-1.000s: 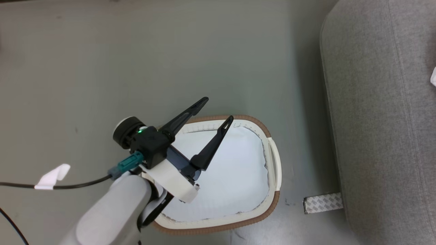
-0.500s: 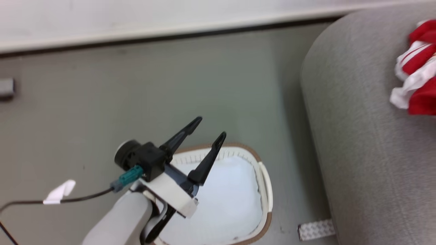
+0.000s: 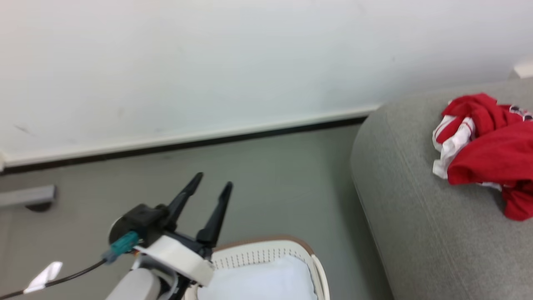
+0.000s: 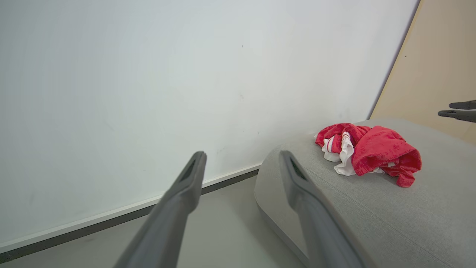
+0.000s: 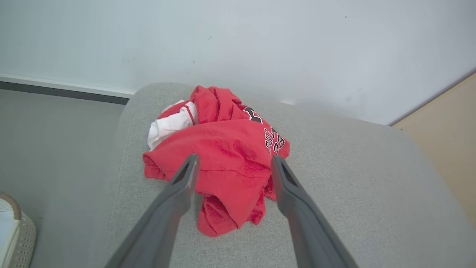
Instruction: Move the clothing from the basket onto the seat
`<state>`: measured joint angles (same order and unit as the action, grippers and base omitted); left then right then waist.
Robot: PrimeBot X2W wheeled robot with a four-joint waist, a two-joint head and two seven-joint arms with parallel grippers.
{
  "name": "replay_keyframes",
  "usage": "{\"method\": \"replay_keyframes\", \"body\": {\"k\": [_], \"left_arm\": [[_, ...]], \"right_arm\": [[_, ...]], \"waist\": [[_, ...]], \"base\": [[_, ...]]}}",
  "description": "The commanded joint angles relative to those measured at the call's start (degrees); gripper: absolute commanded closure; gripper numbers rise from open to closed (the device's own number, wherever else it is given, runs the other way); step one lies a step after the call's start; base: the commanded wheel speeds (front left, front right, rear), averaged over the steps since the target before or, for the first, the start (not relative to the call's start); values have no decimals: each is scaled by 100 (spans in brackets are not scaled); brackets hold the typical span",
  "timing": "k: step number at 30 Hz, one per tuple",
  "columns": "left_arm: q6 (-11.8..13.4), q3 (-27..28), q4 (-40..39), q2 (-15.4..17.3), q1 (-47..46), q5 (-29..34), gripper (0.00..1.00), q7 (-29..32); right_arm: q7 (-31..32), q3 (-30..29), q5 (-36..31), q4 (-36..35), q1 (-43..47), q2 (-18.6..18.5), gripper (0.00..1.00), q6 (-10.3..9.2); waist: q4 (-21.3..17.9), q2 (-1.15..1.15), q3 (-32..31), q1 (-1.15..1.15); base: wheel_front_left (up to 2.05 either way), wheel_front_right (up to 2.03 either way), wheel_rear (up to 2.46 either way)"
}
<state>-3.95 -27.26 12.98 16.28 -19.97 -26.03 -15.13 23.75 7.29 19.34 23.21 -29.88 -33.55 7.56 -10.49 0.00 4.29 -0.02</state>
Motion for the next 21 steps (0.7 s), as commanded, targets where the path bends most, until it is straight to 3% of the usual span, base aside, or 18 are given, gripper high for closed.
{"method": "replay_keyframes", "body": {"k": [1,9,16,21], "left_arm": [[36,114,1,25,149,-41,0,-1],[121,948,-143,-16,591,-190,0,-1],[201,1410,-70,-149,935,-71,0,0],[156,1676,107,-306,1120,129,0,-1]], "right_arm": [[-92,-7,124,-189,159,48,0,-15],[-1130,-209,399,-1193,774,557,0,-15],[-2128,-374,198,-1442,1277,1291,0,-15],[-3089,-573,-24,-1137,1765,1870,0,-15]], "waist": [[133,0,-315,2],[504,0,-529,2],[683,0,-600,2],[753,0,-621,2]], "base": [[0,0,0],[0,0,0],[0,0,0],[0,0,0]]}}
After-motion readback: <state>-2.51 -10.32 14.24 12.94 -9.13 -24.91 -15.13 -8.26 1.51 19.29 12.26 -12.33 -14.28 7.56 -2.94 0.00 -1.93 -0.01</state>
